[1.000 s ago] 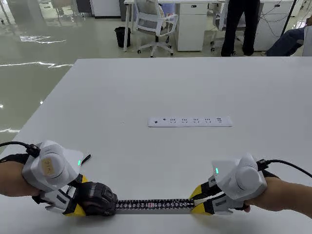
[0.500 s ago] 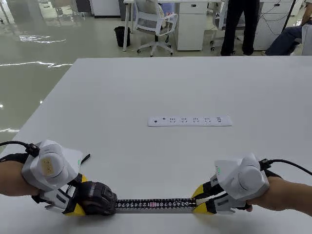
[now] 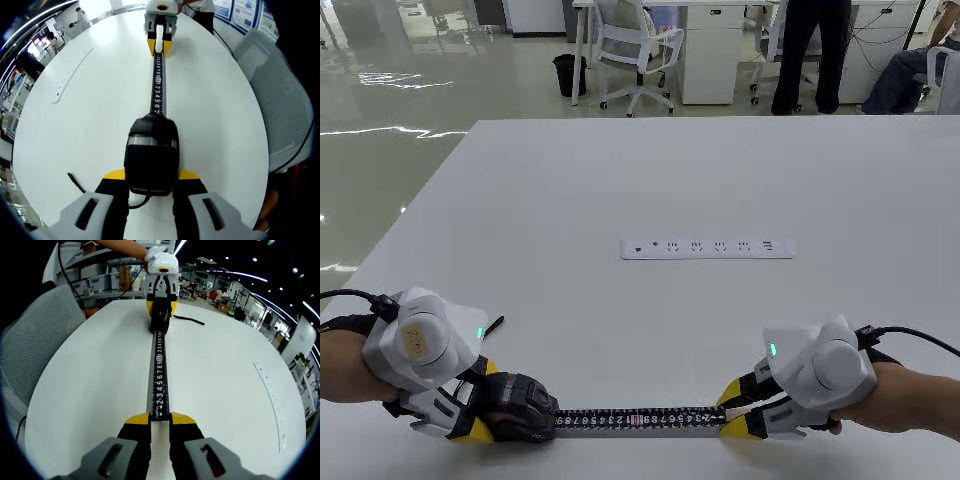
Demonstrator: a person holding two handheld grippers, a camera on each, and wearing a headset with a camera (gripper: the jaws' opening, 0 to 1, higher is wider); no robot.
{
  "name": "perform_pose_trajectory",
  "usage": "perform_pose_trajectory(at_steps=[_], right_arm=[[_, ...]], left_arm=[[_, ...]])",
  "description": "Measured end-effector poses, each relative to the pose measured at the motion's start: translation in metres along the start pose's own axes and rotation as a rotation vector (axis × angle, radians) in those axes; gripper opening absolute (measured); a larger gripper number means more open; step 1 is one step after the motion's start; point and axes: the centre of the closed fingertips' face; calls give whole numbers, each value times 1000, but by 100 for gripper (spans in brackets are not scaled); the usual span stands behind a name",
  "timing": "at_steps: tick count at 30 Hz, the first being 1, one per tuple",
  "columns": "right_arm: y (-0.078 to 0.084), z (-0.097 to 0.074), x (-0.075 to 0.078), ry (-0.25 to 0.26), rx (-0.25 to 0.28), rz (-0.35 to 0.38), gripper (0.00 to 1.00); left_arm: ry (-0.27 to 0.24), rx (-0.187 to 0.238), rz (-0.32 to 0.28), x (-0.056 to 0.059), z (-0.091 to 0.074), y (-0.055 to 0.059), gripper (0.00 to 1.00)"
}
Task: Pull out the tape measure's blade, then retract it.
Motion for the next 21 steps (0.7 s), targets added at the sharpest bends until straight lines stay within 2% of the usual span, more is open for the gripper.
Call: perform_pose_trajectory(at_steps=[21], right_arm=[[7, -6, 0, 4, -14, 5, 12]], left_arm=[[0, 3, 1, 1, -1, -1, 28]])
Point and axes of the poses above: the centre of the closed fingertips' face, and the gripper's own axes: z roughly forward along the fingers, x roughly to its right, y roughly out of its underside, and after that the axes turned 3 degrees about -y, right-handed
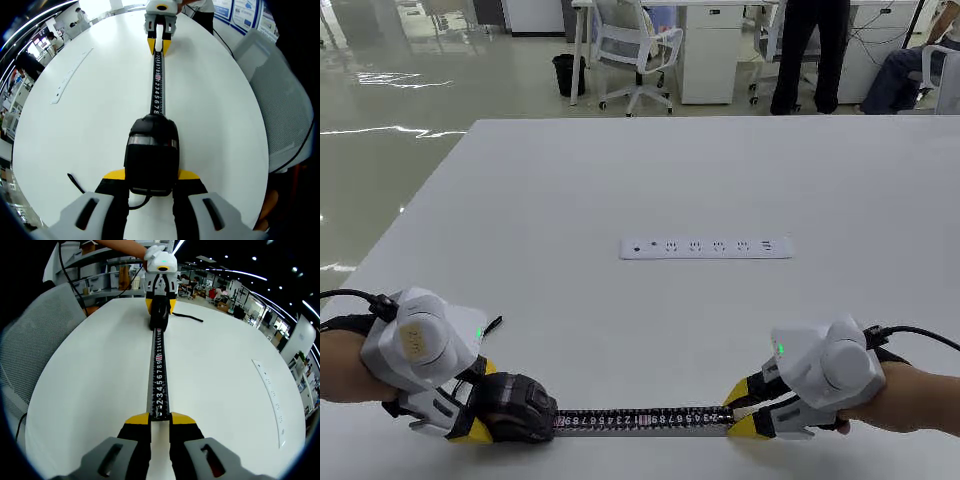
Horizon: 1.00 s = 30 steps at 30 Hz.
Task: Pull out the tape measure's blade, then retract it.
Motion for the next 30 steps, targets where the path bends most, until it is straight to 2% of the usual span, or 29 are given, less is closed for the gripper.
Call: perform_pose_trajectory(at_steps=[30], right_arm=[[10, -9, -1, 7, -13, 7, 12]], left_arm=[[0, -3, 1, 0, 0, 1, 28]])
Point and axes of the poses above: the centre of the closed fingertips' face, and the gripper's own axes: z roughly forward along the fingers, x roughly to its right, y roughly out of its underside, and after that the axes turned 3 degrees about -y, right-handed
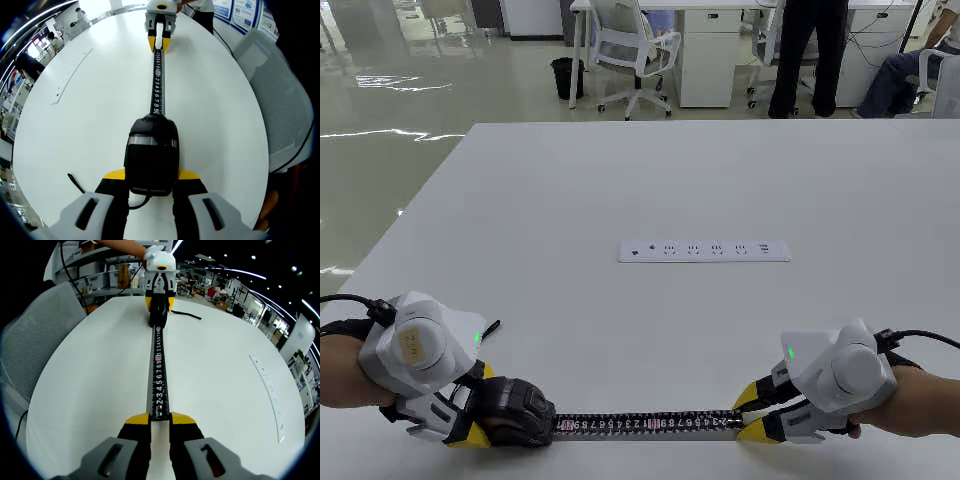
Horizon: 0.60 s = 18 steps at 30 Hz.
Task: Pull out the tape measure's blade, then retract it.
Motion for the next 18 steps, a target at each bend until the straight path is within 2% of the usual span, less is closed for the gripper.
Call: perform_pose_trajectory(at_steps=[18], right_arm=[[8, -5, 1, 4, -11, 3, 12]], left_arm=[[-2, 0, -1, -1, 2, 1, 28]])
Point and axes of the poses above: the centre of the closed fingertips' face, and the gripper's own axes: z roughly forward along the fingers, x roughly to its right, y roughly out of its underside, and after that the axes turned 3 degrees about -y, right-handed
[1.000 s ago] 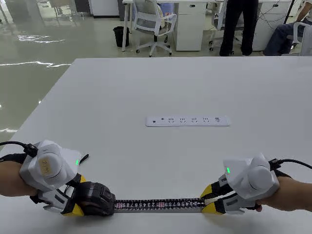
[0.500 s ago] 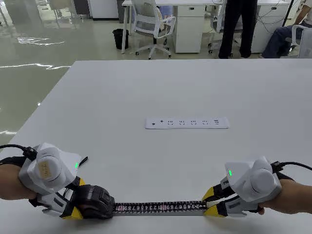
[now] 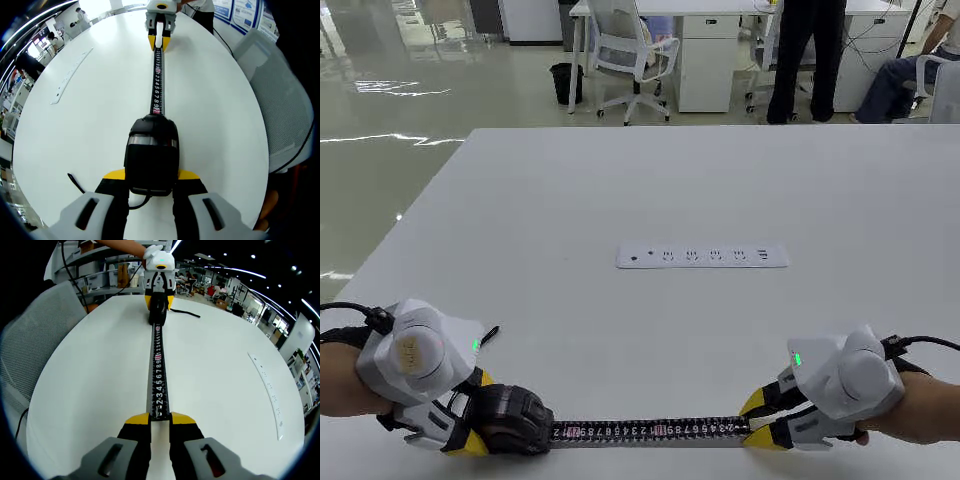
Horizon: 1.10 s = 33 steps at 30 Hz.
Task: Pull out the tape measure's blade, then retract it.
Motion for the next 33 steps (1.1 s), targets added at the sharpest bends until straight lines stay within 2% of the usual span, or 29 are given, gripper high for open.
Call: perform_pose_trajectory(at_steps=[28, 33], right_arm=[[8, -3, 1, 2, -25, 17, 13], [7, -4, 3, 8, -34, 7, 13]], left_arm=[[1, -3, -1, -1, 1, -2, 29], [-3, 11, -5, 0, 1, -3, 29]])
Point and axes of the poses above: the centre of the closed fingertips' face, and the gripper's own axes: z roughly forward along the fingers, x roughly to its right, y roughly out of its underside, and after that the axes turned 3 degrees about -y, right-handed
